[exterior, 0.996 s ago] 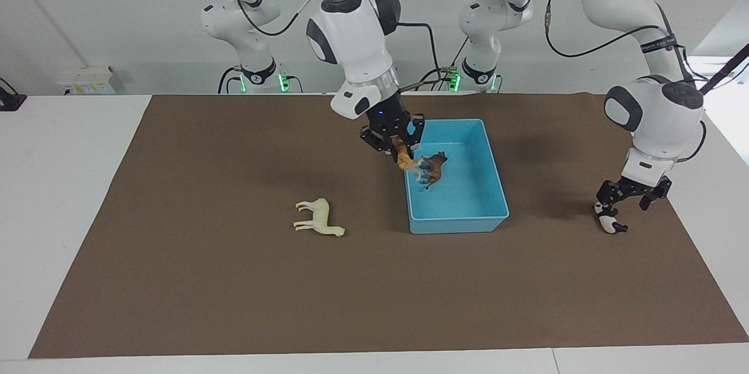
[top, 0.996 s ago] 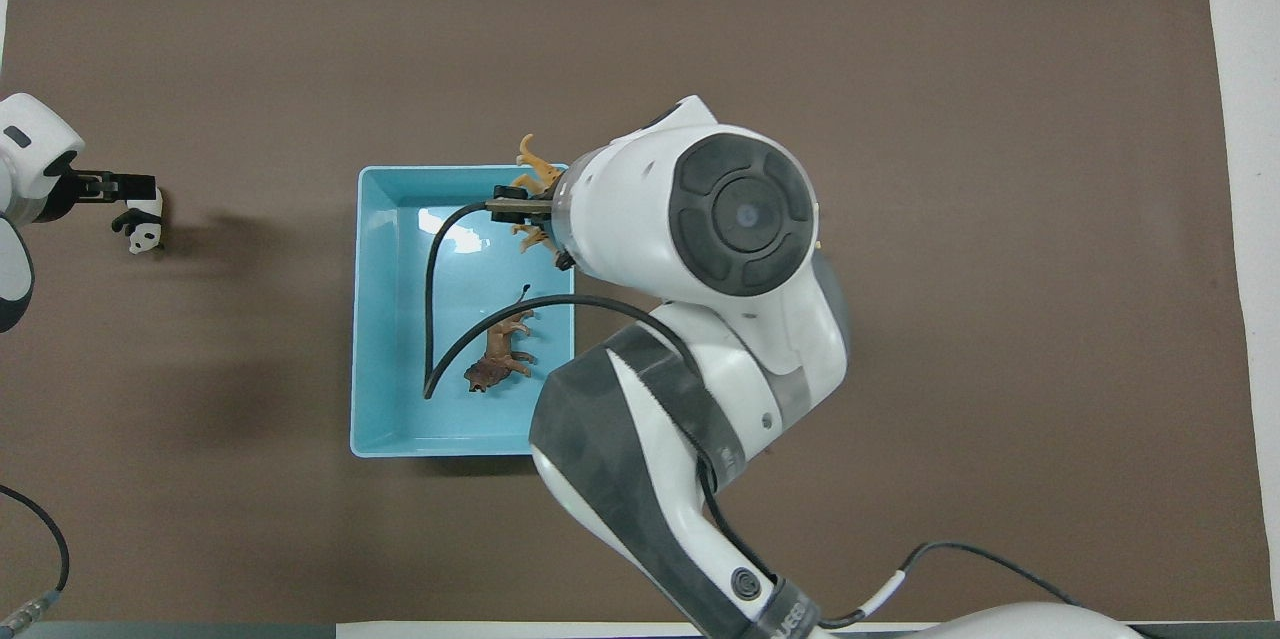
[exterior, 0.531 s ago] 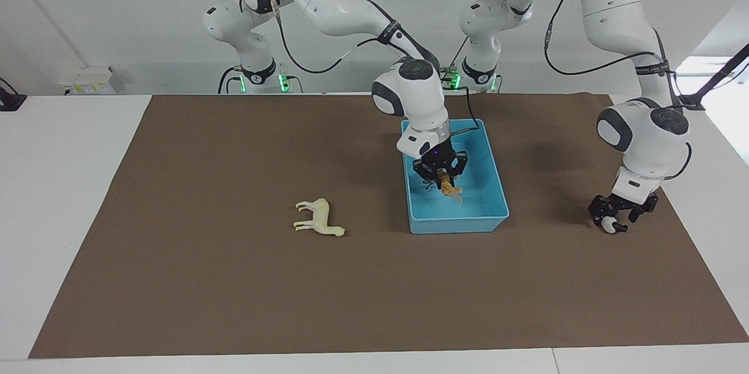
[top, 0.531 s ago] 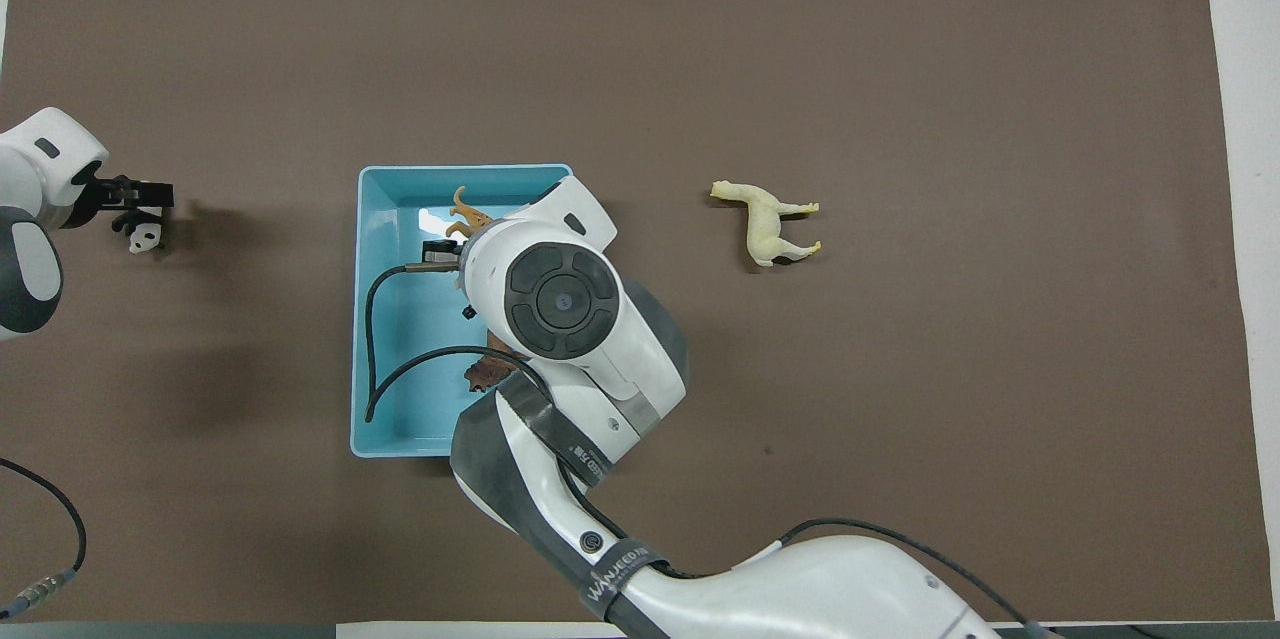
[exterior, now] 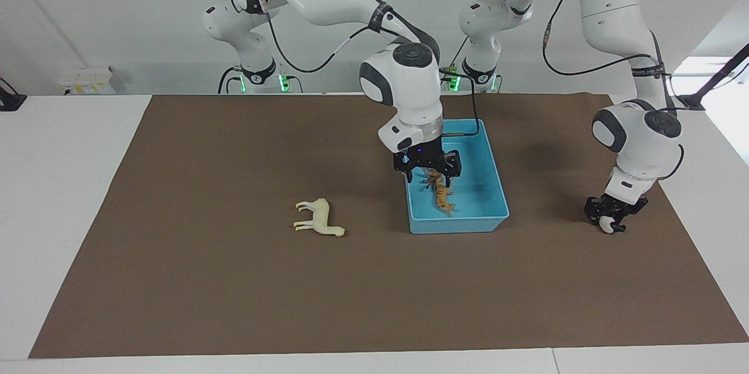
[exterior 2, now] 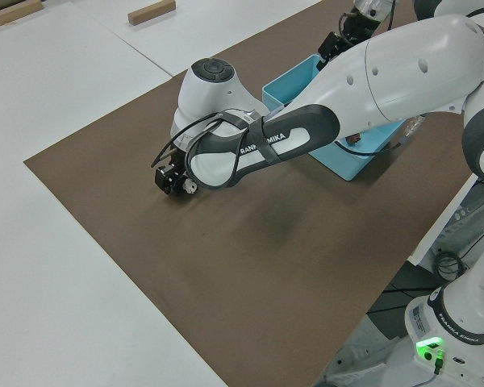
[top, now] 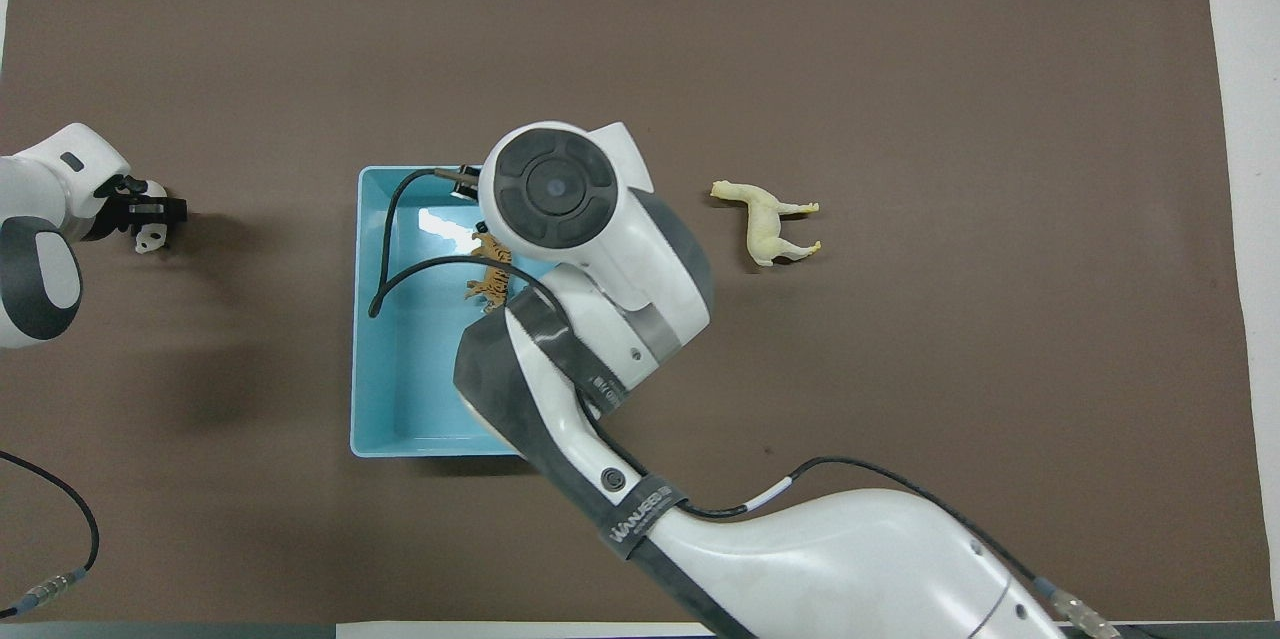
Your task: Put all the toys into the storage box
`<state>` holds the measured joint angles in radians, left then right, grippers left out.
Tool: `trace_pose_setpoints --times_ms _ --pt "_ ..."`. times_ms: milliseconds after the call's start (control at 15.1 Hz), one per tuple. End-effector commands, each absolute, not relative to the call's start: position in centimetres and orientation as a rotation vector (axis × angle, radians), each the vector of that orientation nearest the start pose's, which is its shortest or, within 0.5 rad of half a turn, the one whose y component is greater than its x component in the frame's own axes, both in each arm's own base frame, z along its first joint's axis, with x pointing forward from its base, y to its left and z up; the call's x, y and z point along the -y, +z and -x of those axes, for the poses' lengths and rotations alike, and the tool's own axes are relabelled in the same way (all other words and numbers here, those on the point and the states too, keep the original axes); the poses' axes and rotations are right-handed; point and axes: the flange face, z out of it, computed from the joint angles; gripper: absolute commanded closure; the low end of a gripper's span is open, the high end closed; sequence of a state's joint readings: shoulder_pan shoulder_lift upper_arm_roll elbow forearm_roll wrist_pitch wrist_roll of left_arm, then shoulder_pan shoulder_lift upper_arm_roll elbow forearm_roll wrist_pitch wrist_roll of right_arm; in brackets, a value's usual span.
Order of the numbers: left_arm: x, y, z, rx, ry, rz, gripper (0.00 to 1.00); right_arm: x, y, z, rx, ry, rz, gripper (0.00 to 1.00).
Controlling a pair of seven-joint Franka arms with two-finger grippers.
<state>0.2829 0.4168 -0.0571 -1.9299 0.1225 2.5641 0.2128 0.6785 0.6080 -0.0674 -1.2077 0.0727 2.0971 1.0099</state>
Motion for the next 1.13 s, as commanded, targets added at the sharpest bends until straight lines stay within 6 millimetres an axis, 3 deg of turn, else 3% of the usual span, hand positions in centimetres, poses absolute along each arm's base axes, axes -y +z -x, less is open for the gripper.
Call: trace_pose_setpoints --times_ms 0,133,199,266,398,531,598,797,929,996,1062 --pt "-13.7 31.3 -64.0 -0.064 -0.265 3.027 0.61 -37.5 46.8 -65.0 -0.584 -0.282 2.87 0.0" --pt "-10.1 34.9 -66.4 -0.01 -0.205 3.039 0.61 -33.7 44.1 -66.1 -0.455 -0.24 2.954 0.0" --pt "-8.4 36.4 -66.9 0.057 -0.174 3.044 0.61 -31.2 43.0 -66.0 -0.404 -0.208 2.989 0.0" --pt "-6.0 37.8 -67.0 0.115 -0.133 3.047 0.61 -30.0 42.0 -65.7 -0.355 -0.182 3.014 0.0" --pt "-2.1 41.3 -65.9 0.194 -0.085 3.042 0.61 -27.3 39.9 -65.0 -0.354 -0.12 3.045 0.0" --pt "2.9 44.8 -63.6 0.298 0.009 3.025 0.61 -25.8 38.1 -63.8 -0.309 -0.076 3.071 0.0" --pt "6.4 45.9 -62.3 0.36 0.041 3.011 0.61 -25.1 37.2 -63.2 -0.309 -0.065 3.077 0.0" --pt "16.5 45.0 -58.8 0.505 0.047 2.977 0.6 -23.0 35.3 -62.3 -0.335 -0.066 3.084 0.0" --pt "20.2 43.3 -55.9 0.525 0.046 2.964 0.55 -22.5 33.8 -61.2 -0.28 -0.07 3.096 0.0" --pt "21.0 42.3 -54.7 0.528 0.022 2.973 0.44 -22.3 33.5 -61.1 -0.28 -0.075 3.094 0.0" --pt "21.8 41.6 -53.9 0.532 0.002 2.98 0.21 -22.3 33.3 -61.0 -0.279 -0.071 3.097 0.0"
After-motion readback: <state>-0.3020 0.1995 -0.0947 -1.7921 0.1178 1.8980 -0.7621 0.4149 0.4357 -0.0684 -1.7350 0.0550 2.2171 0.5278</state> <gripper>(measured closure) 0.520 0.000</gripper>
